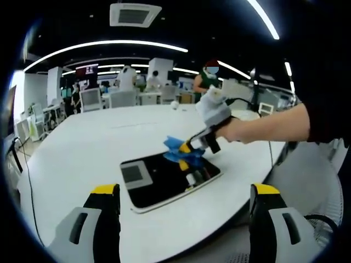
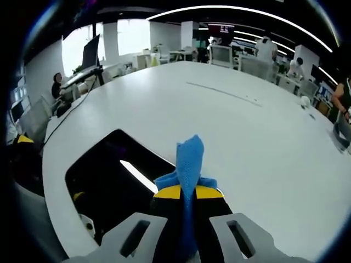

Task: Wipe the mirror surface with the cleaning cloth until all visible marks leave the cleaned area.

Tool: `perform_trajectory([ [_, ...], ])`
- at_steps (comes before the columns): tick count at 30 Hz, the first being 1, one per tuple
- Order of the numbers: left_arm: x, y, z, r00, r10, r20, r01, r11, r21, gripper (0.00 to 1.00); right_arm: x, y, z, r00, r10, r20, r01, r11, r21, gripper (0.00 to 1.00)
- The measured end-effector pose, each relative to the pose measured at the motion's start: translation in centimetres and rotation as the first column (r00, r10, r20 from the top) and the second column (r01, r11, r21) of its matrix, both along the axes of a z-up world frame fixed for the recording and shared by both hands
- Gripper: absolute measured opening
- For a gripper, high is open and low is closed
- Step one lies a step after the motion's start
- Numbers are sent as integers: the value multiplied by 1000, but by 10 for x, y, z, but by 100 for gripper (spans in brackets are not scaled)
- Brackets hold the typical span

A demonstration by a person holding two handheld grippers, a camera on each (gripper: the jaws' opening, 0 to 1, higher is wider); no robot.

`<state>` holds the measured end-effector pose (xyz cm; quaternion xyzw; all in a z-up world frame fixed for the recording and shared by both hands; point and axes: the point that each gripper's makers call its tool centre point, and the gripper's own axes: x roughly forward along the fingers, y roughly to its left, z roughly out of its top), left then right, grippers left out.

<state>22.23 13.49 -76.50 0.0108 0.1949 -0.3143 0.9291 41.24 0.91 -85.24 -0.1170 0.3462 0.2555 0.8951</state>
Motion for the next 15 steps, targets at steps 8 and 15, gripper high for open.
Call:
perform_trajectory([
  [8, 0, 0, 0, 1000, -1, 1, 1, 1000, -1, 99, 0, 13, 0, 1000, 10, 0, -10, 1000, 11, 2],
  [15, 0, 0, 0, 1000, -1, 0, 1, 1000, -3, 99, -1, 29, 1, 1000, 30, -3, -30, 999, 16, 2],
])
